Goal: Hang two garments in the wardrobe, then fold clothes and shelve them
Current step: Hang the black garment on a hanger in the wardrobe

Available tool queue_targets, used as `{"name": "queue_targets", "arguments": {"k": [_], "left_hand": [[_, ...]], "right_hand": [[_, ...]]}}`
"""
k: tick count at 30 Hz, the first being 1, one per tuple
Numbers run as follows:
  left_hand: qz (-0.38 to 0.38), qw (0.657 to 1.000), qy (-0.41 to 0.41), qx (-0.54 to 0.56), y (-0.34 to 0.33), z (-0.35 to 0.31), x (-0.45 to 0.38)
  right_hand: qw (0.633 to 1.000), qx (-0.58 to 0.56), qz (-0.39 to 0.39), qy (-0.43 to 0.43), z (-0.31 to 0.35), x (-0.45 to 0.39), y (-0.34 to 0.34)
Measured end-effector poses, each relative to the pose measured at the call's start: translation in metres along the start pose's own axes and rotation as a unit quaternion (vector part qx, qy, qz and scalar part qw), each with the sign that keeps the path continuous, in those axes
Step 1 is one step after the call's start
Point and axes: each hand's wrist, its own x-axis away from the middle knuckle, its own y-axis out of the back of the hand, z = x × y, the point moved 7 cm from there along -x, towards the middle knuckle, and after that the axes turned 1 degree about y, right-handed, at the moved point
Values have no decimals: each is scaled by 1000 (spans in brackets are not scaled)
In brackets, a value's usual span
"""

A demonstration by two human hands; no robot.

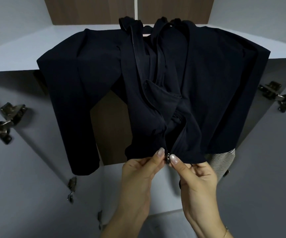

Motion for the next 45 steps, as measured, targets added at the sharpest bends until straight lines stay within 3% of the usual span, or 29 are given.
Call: {"name": "queue_targets", "arguments": {"k": [8,17,24,31,35,38,42,45], "left_hand": [[-59,989,-22,-131,12,4,-1],[16,990,-8,-140,12,17,-2],[-46,992,-5,-118,29,19,-12],[-33,974,-46,-221,22,19,-9],[-22,969,-55,-240,20,14,-7],[-58,946,-71,-310,26,12,-7],[-110,905,-112,-396,32,8,-1],[-91,898,-113,-415,31,6,-2]], "right_hand": [[998,33,-49,21,2,0,6],[997,41,-67,11,-4,-2,11],[973,204,12,-109,-15,-4,13],[947,305,91,-39,-3,6,3],[958,250,104,-91,-6,4,4],[962,136,56,-230,-19,6,11],[914,-43,-2,-404,-37,8,9],[905,-61,14,-421,-38,2,3]]}}
